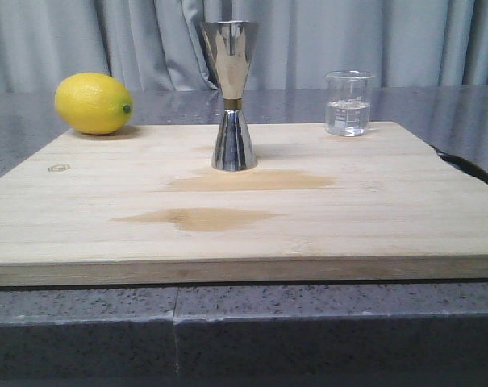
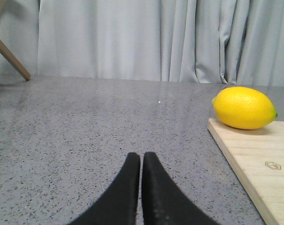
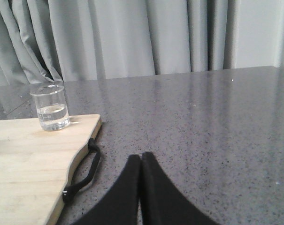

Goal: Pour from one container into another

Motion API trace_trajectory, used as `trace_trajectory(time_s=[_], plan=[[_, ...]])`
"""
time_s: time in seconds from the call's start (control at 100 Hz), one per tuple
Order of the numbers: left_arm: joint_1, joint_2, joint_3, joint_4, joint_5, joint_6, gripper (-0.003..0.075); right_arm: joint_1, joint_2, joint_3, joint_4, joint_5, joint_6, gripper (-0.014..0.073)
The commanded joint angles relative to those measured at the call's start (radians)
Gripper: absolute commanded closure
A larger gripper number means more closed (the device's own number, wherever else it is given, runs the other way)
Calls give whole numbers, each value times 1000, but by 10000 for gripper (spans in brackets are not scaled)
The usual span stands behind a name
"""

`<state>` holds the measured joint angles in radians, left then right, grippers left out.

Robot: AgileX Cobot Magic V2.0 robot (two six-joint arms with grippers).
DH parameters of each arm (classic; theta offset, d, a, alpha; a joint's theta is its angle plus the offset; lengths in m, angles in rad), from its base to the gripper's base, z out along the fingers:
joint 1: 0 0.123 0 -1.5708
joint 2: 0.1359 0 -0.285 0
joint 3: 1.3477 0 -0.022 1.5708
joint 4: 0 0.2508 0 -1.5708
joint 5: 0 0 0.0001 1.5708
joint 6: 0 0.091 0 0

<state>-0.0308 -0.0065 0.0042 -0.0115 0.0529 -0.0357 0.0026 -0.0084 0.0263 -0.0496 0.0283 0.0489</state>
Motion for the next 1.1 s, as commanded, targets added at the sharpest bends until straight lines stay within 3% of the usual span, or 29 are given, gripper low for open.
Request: trace_trajectory(time_s=[0.0, 0.26, 0.47, 0.7, 0.92, 1.09], plan=[[1, -25, 3, -8, -87, -3, 739, 1, -23, 17, -18, -128, -7, 665], [1, -25, 3, -8, -96, -3, 739, 1, -23, 17, -18, -150, -7, 665], [1, -25, -9, -21, -179, -5, 739, 1, -23, 7, 2, -156, -7, 665], [1, -8, -137, -24, -177, -5, 739, 1, 10, -124, 9, 39, -7, 665], [1, 134, -337, -8, -2, -3, 739, 1, 166, -331, -71, 195, -7, 665], [1, 257, -446, -6, 31, -3, 739, 1, 299, -467, -125, 247, -7, 665]])
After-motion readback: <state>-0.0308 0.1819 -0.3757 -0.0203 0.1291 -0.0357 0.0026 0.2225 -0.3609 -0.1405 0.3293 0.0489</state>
